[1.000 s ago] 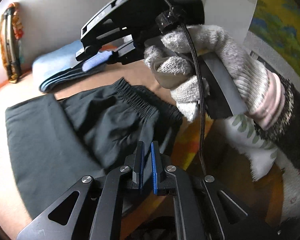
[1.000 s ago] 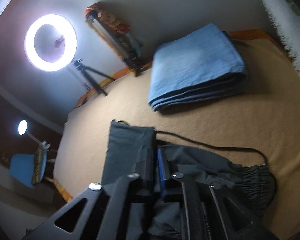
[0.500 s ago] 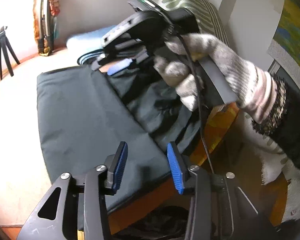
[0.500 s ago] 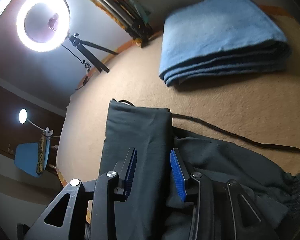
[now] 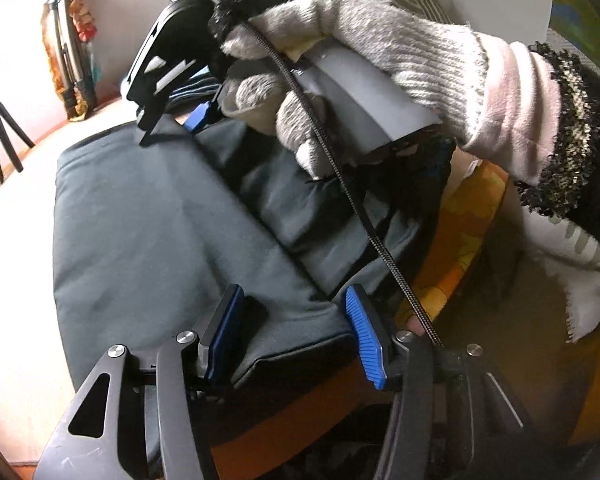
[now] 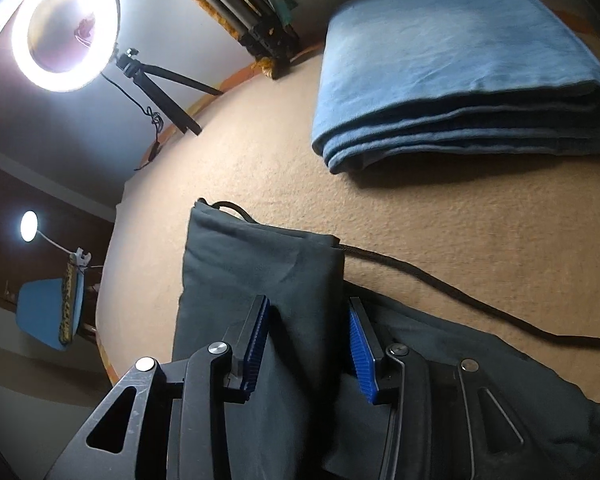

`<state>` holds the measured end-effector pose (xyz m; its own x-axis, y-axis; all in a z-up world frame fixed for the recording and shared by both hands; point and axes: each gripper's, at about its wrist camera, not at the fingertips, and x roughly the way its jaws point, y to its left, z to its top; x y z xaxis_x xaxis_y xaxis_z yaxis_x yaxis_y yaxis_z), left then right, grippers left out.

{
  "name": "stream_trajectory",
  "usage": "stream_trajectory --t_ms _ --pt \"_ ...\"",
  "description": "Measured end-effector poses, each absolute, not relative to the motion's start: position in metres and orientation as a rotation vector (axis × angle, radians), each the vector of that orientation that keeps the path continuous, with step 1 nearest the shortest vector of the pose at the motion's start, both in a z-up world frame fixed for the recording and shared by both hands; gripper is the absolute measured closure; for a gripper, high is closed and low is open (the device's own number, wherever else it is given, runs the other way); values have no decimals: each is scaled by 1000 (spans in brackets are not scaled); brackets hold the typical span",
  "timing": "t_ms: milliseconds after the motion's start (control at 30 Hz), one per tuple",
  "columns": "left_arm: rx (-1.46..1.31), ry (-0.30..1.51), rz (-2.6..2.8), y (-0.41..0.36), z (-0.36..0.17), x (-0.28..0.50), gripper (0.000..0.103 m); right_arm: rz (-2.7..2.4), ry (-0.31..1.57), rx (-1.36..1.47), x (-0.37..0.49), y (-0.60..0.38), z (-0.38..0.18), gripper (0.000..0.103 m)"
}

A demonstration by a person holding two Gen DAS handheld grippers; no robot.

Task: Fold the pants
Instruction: 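Grasp the folded trouser edge again with both tools to straighten it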

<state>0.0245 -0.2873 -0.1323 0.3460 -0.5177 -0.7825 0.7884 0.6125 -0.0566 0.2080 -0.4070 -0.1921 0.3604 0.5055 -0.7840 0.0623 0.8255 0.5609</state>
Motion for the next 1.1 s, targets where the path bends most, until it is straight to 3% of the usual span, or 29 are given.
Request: stream_trajectory --t_ms 100,233,333,667,1100 --pt "332 860 -893 -280 -132 24 54 310 1175 570 210 -405 -194 63" --pt "282 871 -913 -273 -130 32 87 315 1166 600 211 -408 -196 81" --pt "207 882 -929 -264 -123 38 95 307 1154 612 210 -409 -193 92" --pt "48 868 -988 -242 -91 37 97 297 1064 608 197 -408 -154 99" --pt "81 809 -1209 -316 -67 8 97 174 967 511 155 -466 -95 99"
